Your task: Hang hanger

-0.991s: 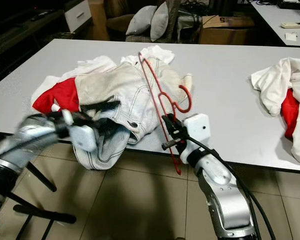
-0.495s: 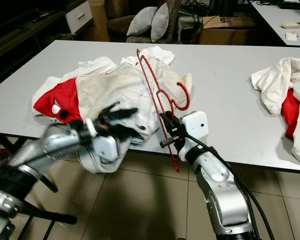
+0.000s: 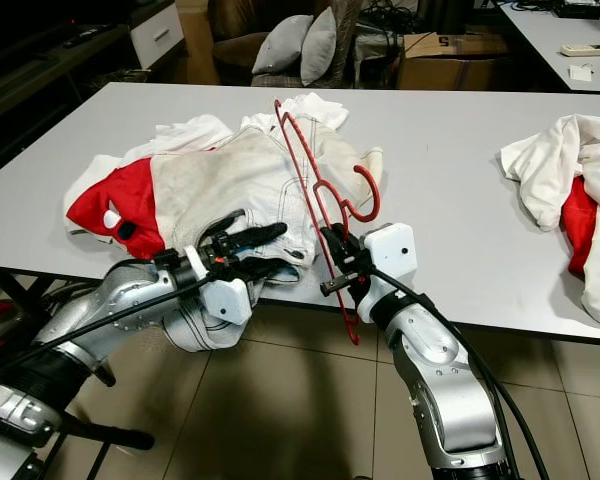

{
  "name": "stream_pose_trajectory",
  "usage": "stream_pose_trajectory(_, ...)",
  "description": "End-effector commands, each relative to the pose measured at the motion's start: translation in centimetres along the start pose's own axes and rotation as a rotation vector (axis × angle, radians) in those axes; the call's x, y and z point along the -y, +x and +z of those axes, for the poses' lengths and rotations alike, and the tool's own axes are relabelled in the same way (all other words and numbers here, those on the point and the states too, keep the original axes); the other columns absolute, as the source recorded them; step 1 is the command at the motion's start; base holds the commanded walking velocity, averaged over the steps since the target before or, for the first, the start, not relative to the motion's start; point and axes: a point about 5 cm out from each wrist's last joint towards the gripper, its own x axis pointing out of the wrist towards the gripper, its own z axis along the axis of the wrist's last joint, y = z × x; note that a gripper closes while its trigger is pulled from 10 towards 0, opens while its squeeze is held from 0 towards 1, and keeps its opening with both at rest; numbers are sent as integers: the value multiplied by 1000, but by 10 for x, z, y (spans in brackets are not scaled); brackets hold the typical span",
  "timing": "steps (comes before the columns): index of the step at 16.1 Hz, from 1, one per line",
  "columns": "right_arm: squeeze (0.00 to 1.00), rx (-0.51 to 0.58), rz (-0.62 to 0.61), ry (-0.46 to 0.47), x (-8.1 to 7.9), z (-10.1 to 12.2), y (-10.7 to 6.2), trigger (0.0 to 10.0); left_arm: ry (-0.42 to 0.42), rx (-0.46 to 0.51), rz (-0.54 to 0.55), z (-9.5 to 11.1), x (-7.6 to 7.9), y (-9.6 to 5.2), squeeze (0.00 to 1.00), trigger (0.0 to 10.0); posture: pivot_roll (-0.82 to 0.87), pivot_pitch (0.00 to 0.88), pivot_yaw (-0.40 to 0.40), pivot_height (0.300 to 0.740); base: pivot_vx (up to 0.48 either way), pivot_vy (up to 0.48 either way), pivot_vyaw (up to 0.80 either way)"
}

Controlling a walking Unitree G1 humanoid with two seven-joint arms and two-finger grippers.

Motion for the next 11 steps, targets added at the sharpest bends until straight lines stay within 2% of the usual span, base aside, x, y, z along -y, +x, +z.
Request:
stream_pose_trajectory(1, 0, -6, 0, 3, -1, 0, 2, 10000, 17, -16, -13, -2, -2, 3, 0, 0, -29, 0, 102, 740, 0, 0, 0)
stream_pose_trajectory(3, 0, -6, -4, 1, -1, 0, 2, 10000, -8, -73, 16, -9, -7, 3, 0, 0, -32, 0, 104, 740, 0, 0, 0)
stream_pose_trajectory(5, 0, -5, -13, 1, 0, -1, 0, 10000, -57, -152, 100, -25, -27, -6, 0, 0, -29, 0, 99, 740, 0, 0, 0)
stream_pose_trajectory(6, 0, -3, -26, -1, 2, -1, 0, 10000, -117, -202, 197, -37, -47, -13, 0, 0, -28, 0, 98, 740, 0, 0, 0)
stream_pose_trajectory(7, 0, 7, -47, -8, 4, 1, 0, 10000, -185, -269, 327, -51, -71, -24, 0, 0, -24, 0, 95, 740, 0, 0, 0)
stream_pose_trajectory(8, 0, 17, -61, -10, 6, 2, 1, 10000, -205, -320, 405, -61, -88, -34, 0, 0, -24, 0, 95, 740, 0, 0, 0)
stream_pose_trajectory(9, 0, 19, -62, -11, 7, 3, 2, 10000, -261, -391, 506, -74, -103, -49, 0, 0, -24, 0, 95, 740, 0, 0, 0)
stream_pose_trajectory(10, 0, 18, -58, -14, 6, 3, 2, 10000, -273, -468, 550, -86, -108, -66, 0, 0, -24, 0, 95, 740, 0, 0, 0)
stream_pose_trajectory(11, 0, 17, -53, -16, 6, 3, 3, 10000, -251, -521, 471, -92, -98, -75, 0, 0, -23, 0, 93, 740, 0, 0, 0)
